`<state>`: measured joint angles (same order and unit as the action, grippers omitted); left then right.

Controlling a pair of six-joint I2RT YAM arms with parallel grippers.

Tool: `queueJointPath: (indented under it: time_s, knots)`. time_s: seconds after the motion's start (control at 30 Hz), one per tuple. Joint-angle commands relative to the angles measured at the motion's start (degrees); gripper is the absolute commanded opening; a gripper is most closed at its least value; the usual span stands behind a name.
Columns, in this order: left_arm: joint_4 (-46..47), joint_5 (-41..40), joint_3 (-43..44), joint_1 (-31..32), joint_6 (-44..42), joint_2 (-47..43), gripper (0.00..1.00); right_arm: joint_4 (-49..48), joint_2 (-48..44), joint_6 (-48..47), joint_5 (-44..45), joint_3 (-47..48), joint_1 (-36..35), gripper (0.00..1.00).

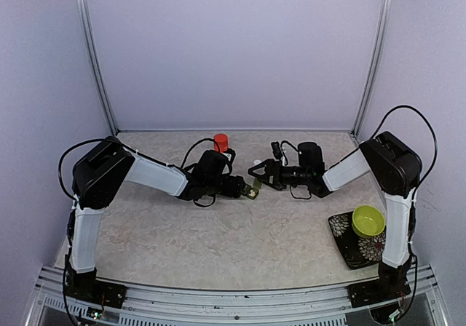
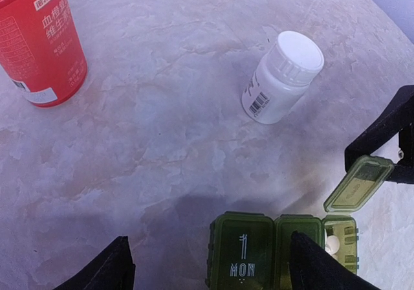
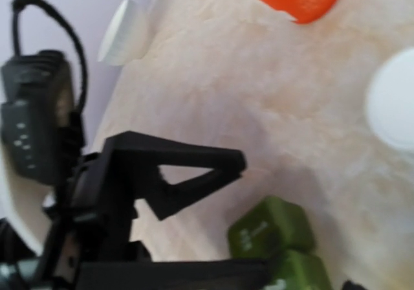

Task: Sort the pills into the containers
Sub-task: Close the lid of the pill container on the pill container.

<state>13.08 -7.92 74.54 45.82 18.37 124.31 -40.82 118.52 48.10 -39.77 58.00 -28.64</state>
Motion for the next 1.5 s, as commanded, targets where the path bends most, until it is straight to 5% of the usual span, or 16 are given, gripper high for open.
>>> queueJointPath:
  time_s: [0.0, 0.5, 1.0, 1.47]
  knots:
    - [-2.07, -0.07, -0.63, 0.19, 0.06, 1.49, 0.8, -3.61, -0.13, 0.03, -3.74, -0.93, -0.14, 0.88]
    - [-2.63, -0.43, -0.53, -0.12, 0.32, 0.86, 0.8, 0.11, 0.2, -2.31, -5.29, -1.73, -2.55, 0.75]
    - [-2.53, -0.73, -0.99, -0.12, 0.44, -0.04, 0.8, 6.96, 2.35, -5.25, -2.39, -0.18, -2.63, 0.26]
    - [-2.27, -0.7, -0.81, 0.06, 0.69, 0.08, 0.8, 14.59, 3.33, -9.33, 0.4, 3.45, -3.58, 0.1]
